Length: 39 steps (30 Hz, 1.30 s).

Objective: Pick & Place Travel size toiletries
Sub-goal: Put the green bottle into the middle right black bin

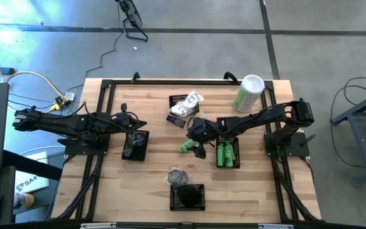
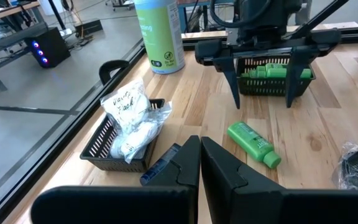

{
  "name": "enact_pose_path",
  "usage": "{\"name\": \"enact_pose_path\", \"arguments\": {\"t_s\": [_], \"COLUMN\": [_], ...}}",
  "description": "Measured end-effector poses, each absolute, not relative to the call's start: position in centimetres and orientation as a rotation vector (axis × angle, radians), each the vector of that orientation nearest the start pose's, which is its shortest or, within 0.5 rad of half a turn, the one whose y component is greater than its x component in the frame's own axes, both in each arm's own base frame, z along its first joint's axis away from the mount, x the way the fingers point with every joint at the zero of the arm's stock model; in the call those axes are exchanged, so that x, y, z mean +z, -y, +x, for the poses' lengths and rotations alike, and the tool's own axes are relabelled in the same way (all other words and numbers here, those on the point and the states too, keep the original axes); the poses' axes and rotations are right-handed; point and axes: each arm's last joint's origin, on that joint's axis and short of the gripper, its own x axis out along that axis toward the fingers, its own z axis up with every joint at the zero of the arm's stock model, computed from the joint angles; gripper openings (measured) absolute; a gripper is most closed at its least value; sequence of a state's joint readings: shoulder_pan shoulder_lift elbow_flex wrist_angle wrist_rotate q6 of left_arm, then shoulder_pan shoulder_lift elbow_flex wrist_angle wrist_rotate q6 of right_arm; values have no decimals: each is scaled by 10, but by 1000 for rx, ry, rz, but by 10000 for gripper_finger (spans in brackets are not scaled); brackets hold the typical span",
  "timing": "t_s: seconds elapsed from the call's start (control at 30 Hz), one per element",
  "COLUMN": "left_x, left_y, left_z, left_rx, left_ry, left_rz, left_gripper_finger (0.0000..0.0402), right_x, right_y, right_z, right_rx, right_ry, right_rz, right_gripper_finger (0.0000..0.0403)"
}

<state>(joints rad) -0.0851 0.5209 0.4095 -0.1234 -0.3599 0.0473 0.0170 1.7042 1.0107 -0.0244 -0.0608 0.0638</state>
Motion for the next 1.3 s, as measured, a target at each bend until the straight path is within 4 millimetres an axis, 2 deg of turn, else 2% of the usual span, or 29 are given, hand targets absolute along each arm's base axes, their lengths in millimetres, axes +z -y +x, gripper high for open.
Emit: {"name": "enact_pose_path", "arguments": {"t_s": [0.13, 0.43, 0.77, 1.3], "left_x": [245, 245, 245, 244], "left_y": [1, 1, 1, 1], "left_z": [134, 134, 134, 134], "left_rx": [268, 268, 268, 267], "left_ry": [-236, -236, -236, -245], "left_rz": [99, 99, 99, 109], "left_gripper_finger": [10, 10, 10, 10], "right_x": [186, 162, 162, 158], "right_y": [-8, -8, -6, 0], "right_z": [356, 361, 387, 384], "right_rx": [55, 69, 102, 85], "right_ry": [-738, -825, -948, -999], "right_rz": [62, 13, -65, -104], "right_gripper_finger": [314, 314, 314, 314]}}
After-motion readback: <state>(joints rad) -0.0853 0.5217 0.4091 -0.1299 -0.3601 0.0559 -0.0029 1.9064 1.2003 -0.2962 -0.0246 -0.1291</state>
